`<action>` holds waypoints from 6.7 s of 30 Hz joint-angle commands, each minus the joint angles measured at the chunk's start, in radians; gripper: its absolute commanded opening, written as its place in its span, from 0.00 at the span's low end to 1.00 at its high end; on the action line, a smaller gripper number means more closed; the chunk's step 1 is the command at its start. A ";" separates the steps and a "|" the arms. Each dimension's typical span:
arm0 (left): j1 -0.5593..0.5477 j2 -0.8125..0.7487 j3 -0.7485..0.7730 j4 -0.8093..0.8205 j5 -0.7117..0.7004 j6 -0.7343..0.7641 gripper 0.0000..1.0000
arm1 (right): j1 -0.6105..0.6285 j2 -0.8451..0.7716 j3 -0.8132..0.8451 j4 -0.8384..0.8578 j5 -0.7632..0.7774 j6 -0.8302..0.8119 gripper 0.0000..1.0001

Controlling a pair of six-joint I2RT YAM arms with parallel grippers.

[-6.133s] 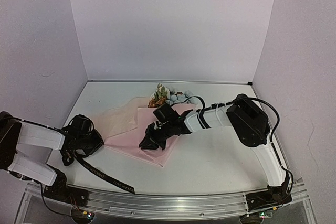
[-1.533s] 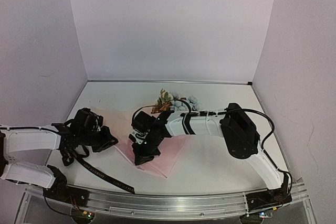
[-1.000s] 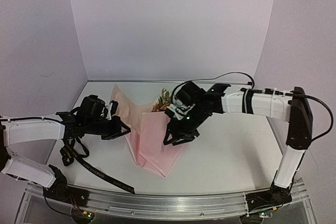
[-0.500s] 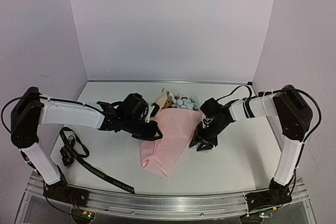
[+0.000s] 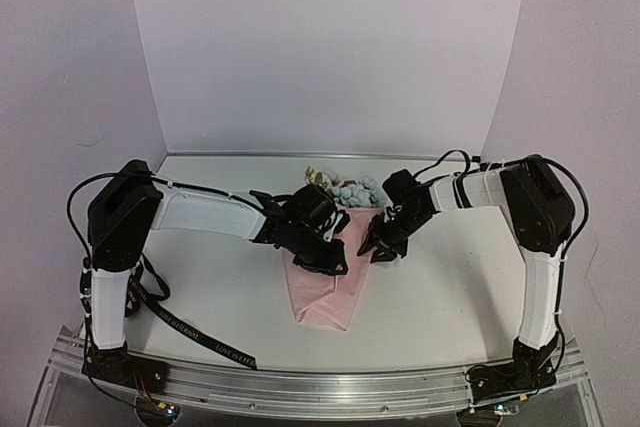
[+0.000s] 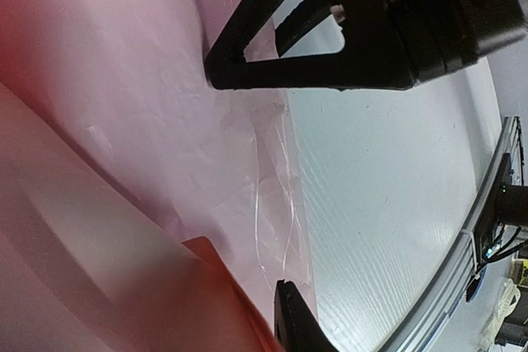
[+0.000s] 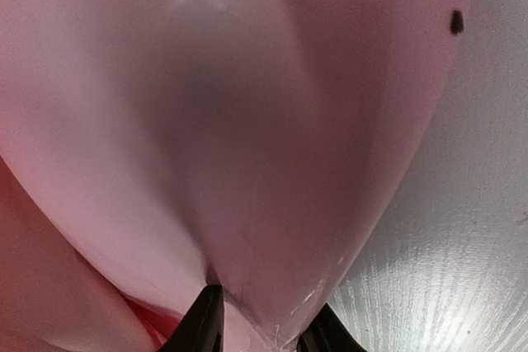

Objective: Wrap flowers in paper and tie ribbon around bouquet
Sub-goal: Fold the 2/3-folded wrapping paper at the center of the board, then press the fold line on the folded bouquet.

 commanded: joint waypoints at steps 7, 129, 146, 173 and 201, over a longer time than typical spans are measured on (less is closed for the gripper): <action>-0.009 0.079 0.136 -0.091 0.005 0.016 0.26 | -0.055 -0.244 -0.110 -0.191 0.054 -0.032 0.39; -0.034 -0.136 -0.327 0.184 0.081 0.126 0.33 | -0.036 -0.226 0.201 -0.454 0.114 -0.276 0.45; -0.034 -0.147 -0.339 0.204 0.103 0.121 0.33 | 0.130 -0.280 -0.169 -0.084 0.136 -0.085 0.50; 0.254 -0.237 -0.369 0.230 0.052 -0.109 0.49 | 0.151 -0.171 -0.216 0.011 0.124 -0.056 0.06; 0.202 -0.242 -0.512 0.250 0.082 -0.320 0.03 | 0.216 -0.218 -0.317 0.000 0.130 -0.063 0.03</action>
